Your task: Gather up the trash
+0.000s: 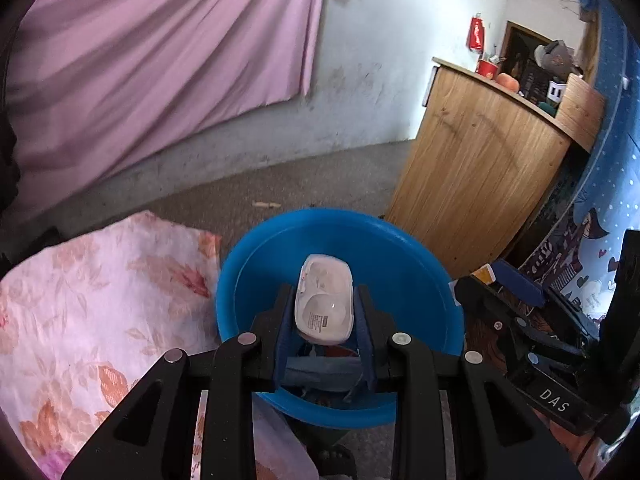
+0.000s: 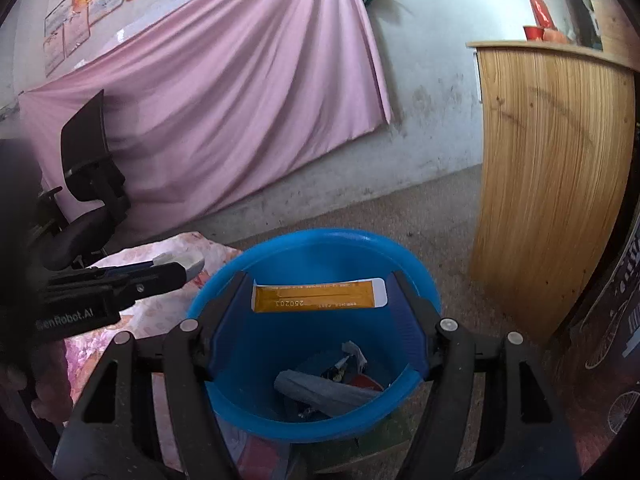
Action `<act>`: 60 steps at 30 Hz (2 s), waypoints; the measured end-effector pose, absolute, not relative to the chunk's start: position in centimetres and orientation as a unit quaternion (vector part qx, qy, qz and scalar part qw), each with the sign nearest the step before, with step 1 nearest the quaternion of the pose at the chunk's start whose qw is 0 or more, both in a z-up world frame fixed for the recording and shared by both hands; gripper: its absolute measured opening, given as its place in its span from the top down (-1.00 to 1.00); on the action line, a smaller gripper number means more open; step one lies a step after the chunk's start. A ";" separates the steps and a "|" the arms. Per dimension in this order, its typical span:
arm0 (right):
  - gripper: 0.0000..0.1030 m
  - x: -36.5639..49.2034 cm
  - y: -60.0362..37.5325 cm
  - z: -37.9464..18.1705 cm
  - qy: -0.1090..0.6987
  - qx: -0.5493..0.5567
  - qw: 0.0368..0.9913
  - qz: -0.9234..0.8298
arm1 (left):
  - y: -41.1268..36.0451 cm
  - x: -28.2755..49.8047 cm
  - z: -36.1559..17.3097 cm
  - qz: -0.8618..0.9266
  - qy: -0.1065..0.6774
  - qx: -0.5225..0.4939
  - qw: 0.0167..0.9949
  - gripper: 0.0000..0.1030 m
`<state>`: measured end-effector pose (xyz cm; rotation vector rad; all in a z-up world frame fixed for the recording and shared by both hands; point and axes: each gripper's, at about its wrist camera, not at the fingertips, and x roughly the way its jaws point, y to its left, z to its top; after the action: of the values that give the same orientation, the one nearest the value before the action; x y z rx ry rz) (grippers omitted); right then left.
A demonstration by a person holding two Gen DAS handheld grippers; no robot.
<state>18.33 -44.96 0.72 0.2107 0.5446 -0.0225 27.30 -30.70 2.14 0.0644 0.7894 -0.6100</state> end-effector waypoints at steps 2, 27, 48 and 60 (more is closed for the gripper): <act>-0.85 18.4 -45.1 0.6 0.272 0.107 0.956 -0.012 | -30.4 27.5 2.2 -0.290 0.383 0.026 0.876 0.46; -1.00 18.9 -41.9 2.9 0.287 0.104 0.952 -0.008 | -22.1 24.2 6.0 -0.215 0.322 -0.018 0.922 -0.74; -1.00 13.6 -37.1 8.8 0.241 0.067 0.968 0.002 | -14.5 18.3 9.9 -0.162 0.242 -0.050 0.955 -0.91; -1.00 9.4 -33.9 11.4 0.206 0.066 0.976 0.001 | -9.5 12.5 11.5 -0.120 0.205 -0.045 0.970 -0.96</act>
<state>9.39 -33.91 11.38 0.1322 0.4148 0.0016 12.52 -9.46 11.53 -0.0903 0.4131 -0.2417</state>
